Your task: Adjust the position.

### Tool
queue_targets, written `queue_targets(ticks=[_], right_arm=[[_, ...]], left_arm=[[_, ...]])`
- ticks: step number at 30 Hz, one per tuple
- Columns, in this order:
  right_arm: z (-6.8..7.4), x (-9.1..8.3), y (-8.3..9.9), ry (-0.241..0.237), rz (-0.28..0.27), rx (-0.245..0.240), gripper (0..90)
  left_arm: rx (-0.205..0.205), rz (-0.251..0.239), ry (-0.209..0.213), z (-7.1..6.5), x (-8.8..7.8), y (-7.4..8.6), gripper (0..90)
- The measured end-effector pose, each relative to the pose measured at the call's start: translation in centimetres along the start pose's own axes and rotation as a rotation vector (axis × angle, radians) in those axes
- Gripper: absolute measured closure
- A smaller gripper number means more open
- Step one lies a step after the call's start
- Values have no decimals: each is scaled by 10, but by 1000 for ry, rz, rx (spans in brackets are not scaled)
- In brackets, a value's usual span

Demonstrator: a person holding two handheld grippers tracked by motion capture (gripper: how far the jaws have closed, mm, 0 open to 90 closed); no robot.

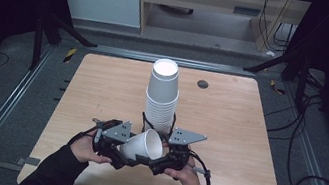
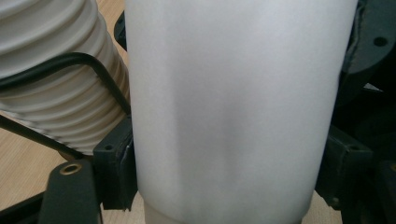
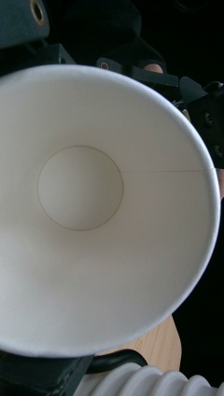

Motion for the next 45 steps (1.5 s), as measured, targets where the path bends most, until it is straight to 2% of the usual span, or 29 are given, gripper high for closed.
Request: queue_targets(ticks=[17,26,34,38,45], right_arm=[[1,-4,-2,-9,-12,-4,90],[-2,-16,-9,19,-13,-25,88],[-5,-32,-17,70,1,-54,88],[-6,-41,-19,101,1,-56,88],[-11,-59,-19,155,-5,-50,88]], left_arm=[[6,-15,-7,-2,-1,-1,209],[-26,3,-34,1,-9,4,159],[-70,32,-93,5,-23,17,143],[-105,8,-126,9,-30,22,145],[-167,-1,-202,17,-36,29,140]])
Point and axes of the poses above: each handheld gripper's, and its own axes: x roughly forward along the jaws, y roughly out of its underside, z roughly to its left, the point moved 1 cm from there along x, roughly forward along the jaws, and after that the axes turned 8 degrees about y, right-handed, at the moved point
